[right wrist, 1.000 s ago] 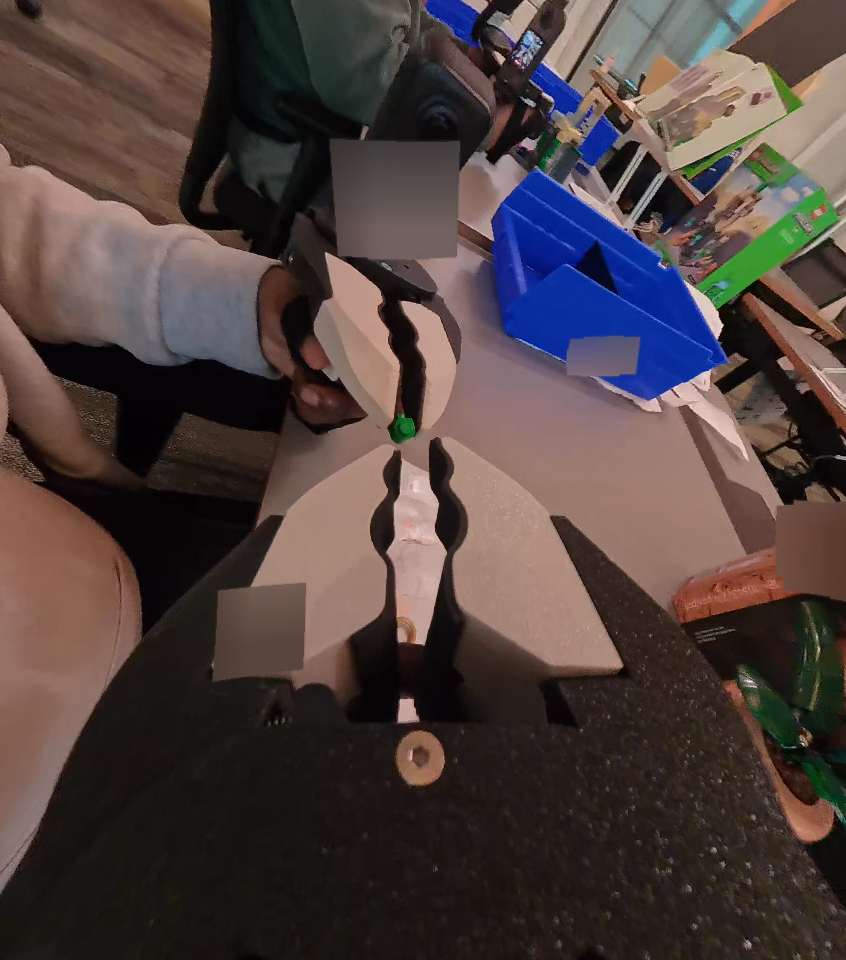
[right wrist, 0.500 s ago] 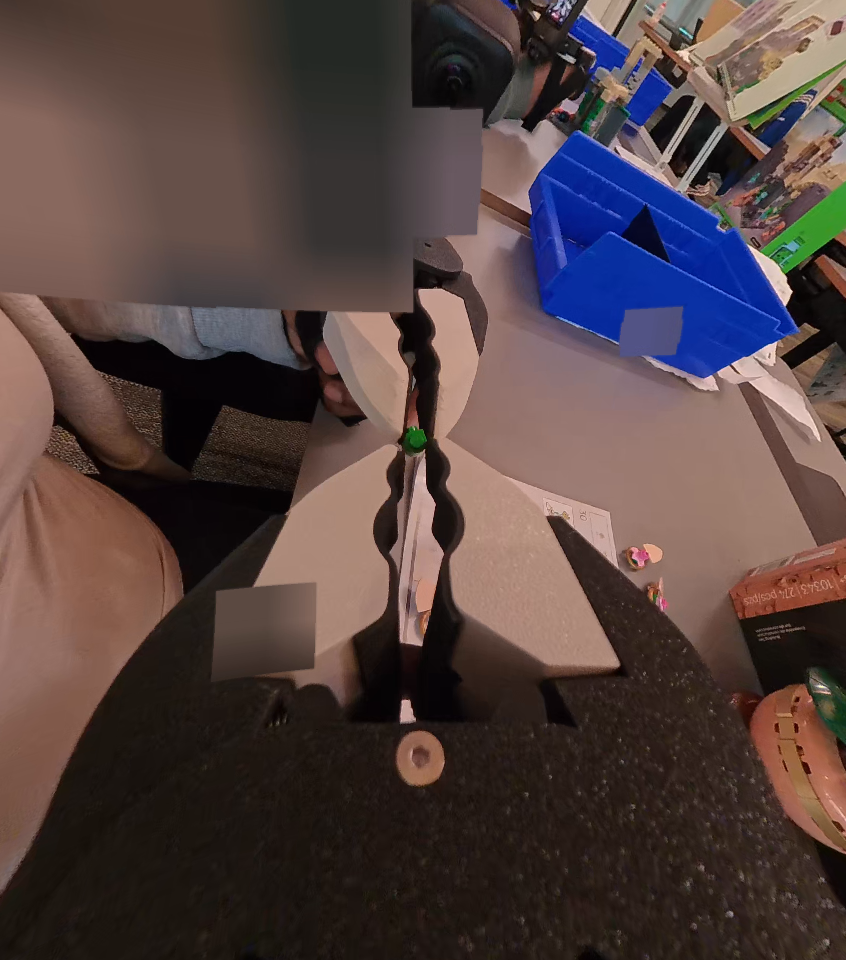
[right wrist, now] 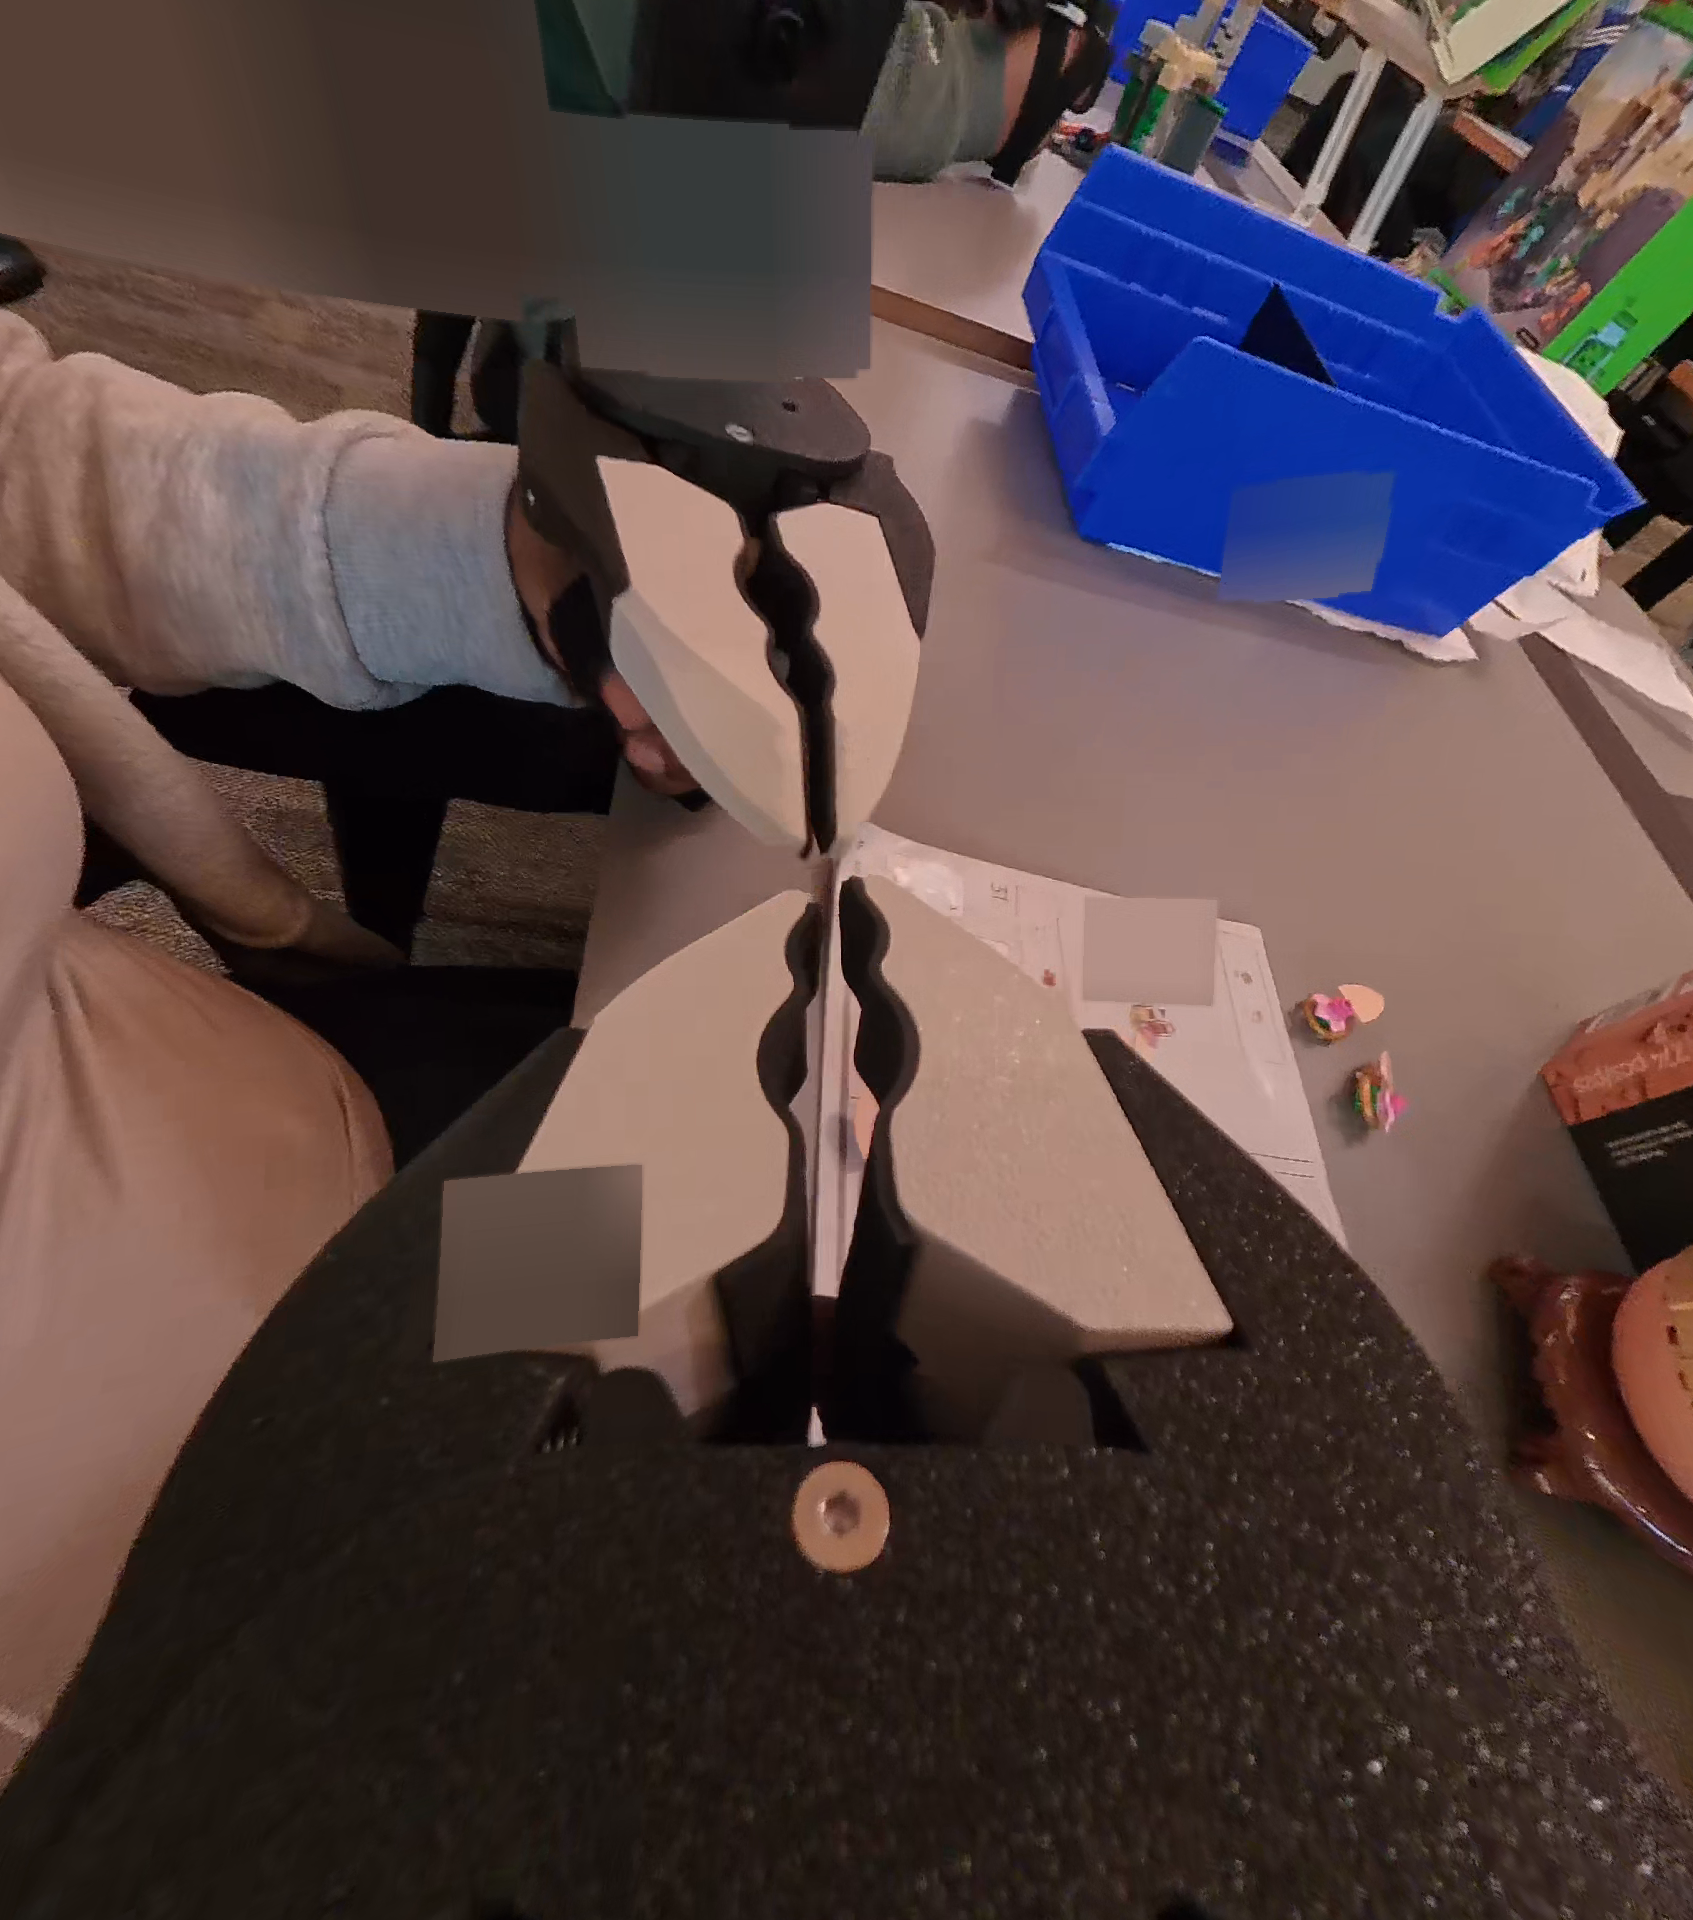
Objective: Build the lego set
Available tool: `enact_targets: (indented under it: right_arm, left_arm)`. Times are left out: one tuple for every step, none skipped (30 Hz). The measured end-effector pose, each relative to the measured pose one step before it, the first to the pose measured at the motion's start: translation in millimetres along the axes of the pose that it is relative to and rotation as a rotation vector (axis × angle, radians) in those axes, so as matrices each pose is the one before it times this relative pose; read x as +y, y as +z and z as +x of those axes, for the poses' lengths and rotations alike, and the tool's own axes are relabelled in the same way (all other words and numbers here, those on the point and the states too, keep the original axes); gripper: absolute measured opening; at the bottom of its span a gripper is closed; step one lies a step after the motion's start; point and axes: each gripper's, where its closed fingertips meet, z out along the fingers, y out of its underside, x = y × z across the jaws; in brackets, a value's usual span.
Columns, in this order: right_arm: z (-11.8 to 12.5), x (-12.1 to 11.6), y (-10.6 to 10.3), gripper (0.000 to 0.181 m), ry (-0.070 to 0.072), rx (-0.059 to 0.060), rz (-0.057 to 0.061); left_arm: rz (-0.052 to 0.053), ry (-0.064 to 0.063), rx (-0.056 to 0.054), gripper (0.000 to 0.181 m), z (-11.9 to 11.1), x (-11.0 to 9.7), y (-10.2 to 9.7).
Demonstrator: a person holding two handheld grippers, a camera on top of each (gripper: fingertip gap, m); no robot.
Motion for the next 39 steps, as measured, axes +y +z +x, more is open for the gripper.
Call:
enact_targets:
  right_arm:
    - [-1.11,2.19,0.65,0.003,-0.0028,-0.0007,-0.0073]
    - [2.74,5.00,0.74,0.003,-0.0075,0.0238,-0.0270]
    - [6.94,8.05,0.41,0.004,-0.0101,0.0444,-0.0434]
    - [10.05,11.83,0.62,0.004,-0.0144,0.0602,-0.0630]
    - [4.62,13.69,1.88,0.005,-0.0139,0.0251,-0.0691]
    - [-6.64,10.28,2.66,0.010,0.0052,-0.0447,-0.0456]
    - [-10.87,5.87,2.03,0.016,0.0289,-0.0626,-0.0192]
    - [-11.02,3.84,0.67,0.019,0.0284,-0.0544,0.0008]
    - [-7.02,4.62,-0.73,0.020,0.0151,-0.0252,0.0000]
    - [-2.01,6.33,-2.47,0.022,0.0040,0.0045,-0.0133]
    - [-0.61,6.25,-2.99,0.024,0.0028,0.0090,-0.0176]
    - [-1.67,3.28,-1.98,0.026,0.0149,-0.0005,-0.0069]
    - [-7.08,-1.17,0.21,0.028,0.0299,-0.0352,0.0120]
    - [-10.96,-5.42,3.38,0.028,0.0427,-0.0538,0.0292]
    - [-10.65,-5.41,6.79,0.029,0.0363,-0.0437,0.0238]
    - [-7.34,-1.66,8.55,0.029,0.0104,-0.0199,-0.0026]
    - [-0.21,-0.29,8.44,0.029,-0.0019,0.0239,-0.0137]
    - [2.04,-0.54,7.59,0.028,-0.0001,0.0302,-0.0114]
    - [1.11,-0.73,6.00,0.029,0.0036,0.0093,-0.0110]
    - [2.67,-1.57,3.90,0.030,0.0110,0.0075,-0.0032]
    - [4.73,-1.86,1.90,0.029,0.0126,0.0152,0.0020]
    - [5.48,-1.36,0.84,0.024,0.0054,0.0194,-0.0019]
    - [5.50,-1.13,0.28,0.019,-0.0028,0.0215,-0.0051]
    - [5.57,-1.66,-0.03,0.012,-0.0112,0.0231,-0.0062]
    - [5.60,-2.78,0.31,0.009,-0.0134,0.0221,-0.0053]
    - [4.14,-3.29,0.65,0.008,-0.0134,0.0082,-0.0101]
    - [2.86,-2.90,1.14,0.007,-0.0107,-0.0048,-0.0149]
    - [1.50,-1.33,2.13,0.007,-0.0103,-0.0172,-0.0249]
    - [0.26,0.03,3.06,0.009,-0.0084,-0.0241,-0.0307]
    - [1.01,0.19,3.51,0.012,-0.0023,-0.0133,-0.0279]
    - [0.61,0.12,3.65,0.014,-0.0033,-0.0107,-0.0234]
    - [-0.16,-0.27,3.39,0.014,-0.0009,-0.0095,-0.0158]
    - [-0.70,-0.70,3.03,0.015,0.0040,-0.0092,-0.0110]
    - [-0.33,-1.08,2.67,0.015,0.0059,-0.0048,-0.0045]
    - [-0.23,-0.95,2.40,0.015,0.0034,-0.0032,-0.0011]
    - [0.06,-0.41,2.48,0.015,0.0014,-0.0005,-0.0020]
    - [0.70,0.66,2.30,0.014,0.0048,0.0026,-0.0052]
    - [-0.79,-0.83,0.91,0.010,0.0085,-0.0099,0.0078]
    - [-0.60,0.46,0.27,0.010,0.0035,-0.0081,0.0022]
  left_arm:
    - [-0.0193,0.0081,-0.0057,0.000,-0.44,4.05,2.58]
    - [-0.0256,0.0034,-0.0514,0.000,-7.82,4.69,1.87]
    - [-0.0362,0.0093,-0.0726,0.000,-11.62,4.79,0.15]
    - [-0.0414,0.0292,-0.0727,0.000,-11.56,4.14,-1.70]
    - [-0.0418,0.0479,-0.0706,0.001,-10.79,4.48,-2.96]
    - [-0.0337,0.0413,-0.0359,0.002,-5.67,4.04,-3.38]
    - [-0.0204,0.0226,0.0241,0.003,2.82,2.40,-3.36]
    - [-0.0157,0.0088,0.0635,0.007,9.15,1.83,-2.35]
    - [-0.0211,-0.0053,0.0330,0.013,5.45,2.94,-0.80]
    - [-0.0371,-0.0008,0.0112,0.017,2.48,6.16,0.41]
    - [-0.0654,0.0108,0.0268,0.016,4.01,10.33,0.33]
    - [-0.0835,0.0084,0.0538,0.017,7.77,12.29,0.08]
    - [-0.0853,-0.0091,0.0886,0.018,13.56,11.85,0.35]
    - [-0.0761,-0.0136,0.1130,0.019,18.16,10.46,1.40]
    - [-0.0602,0.0027,0.0516,0.022,9.80,8.29,3.87]
    - [-0.0430,0.0120,-0.0424,0.022,-3.66,5.48,4.36]
    - [-0.0240,0.0102,-0.0364,0.022,-3.25,2.22,2.87]
    - [0.0037,0.0053,-0.0081,0.019,-0.30,-1.36,0.60]
    - [-0.0039,-0.0067,-0.0161,0.018,-2.79,0.50,0.38]
    - [-0.0016,-0.0158,-0.0121,0.017,-3.23,0.94,-0.78]
    - [0.0002,-0.0122,-0.0127,0.017,-3.42,1.20,-1.38]
    - [0.0133,-0.0099,-0.0130,0.017,-3.39,-0.38,-2.41]
    - [0.0258,-0.0116,-0.0055,0.016,-2.23,-2.15,-3.29]
    - [0.0306,-0.0126,-0.0008,0.015,-1.65,-2.73,-3.72]
    - [0.0282,-0.0148,-0.0099,0.015,-3.04,-2.44,-3.65]
    - [0.0206,-0.0175,-0.0226,0.015,-4.94,-1.25,-3.33]
    - [0.0079,-0.0176,-0.0251,0.015,-5.43,0.61,-2.77]
    - [-0.0007,-0.0153,-0.0246,0.015,-5.28,1.52,-2.07]
    - [-0.0017,-0.0122,-0.0207,0.015,-4.33,1.35,-1.36]
    - [0.0036,-0.0112,-0.0140,0.015,-3.12,-0.01,-0.88]
    - [0.0052,-0.0113,-0.0074,0.015,-1.90,-0.54,-0.50]
    - [0.0023,-0.0086,-0.0058,0.015,-1.47,-0.37,-0.25]
    - [0.0010,-0.0040,-0.0001,0.015,-0.39,0.01,-0.14]
    - [0.0003,0.0009,0.0051,0.015,0.78,0.03,-0.08]
    - [0.0000,0.0035,0.0035,0.015,0.71,0.04,-0.06]
    - [-0.0003,0.0033,0.0015,0.015,0.54,0.04,-0.03]
    - [-0.0007,0.0018,0.0018,0.015,0.41,0.13,0.06]
    - [-0.0003,-0.0008,-0.0007,0.015,0.01,0.09,-0.09]
    - [0.0014,-0.0033,-0.0037,0.015,-0.63,-0.15,-0.29]
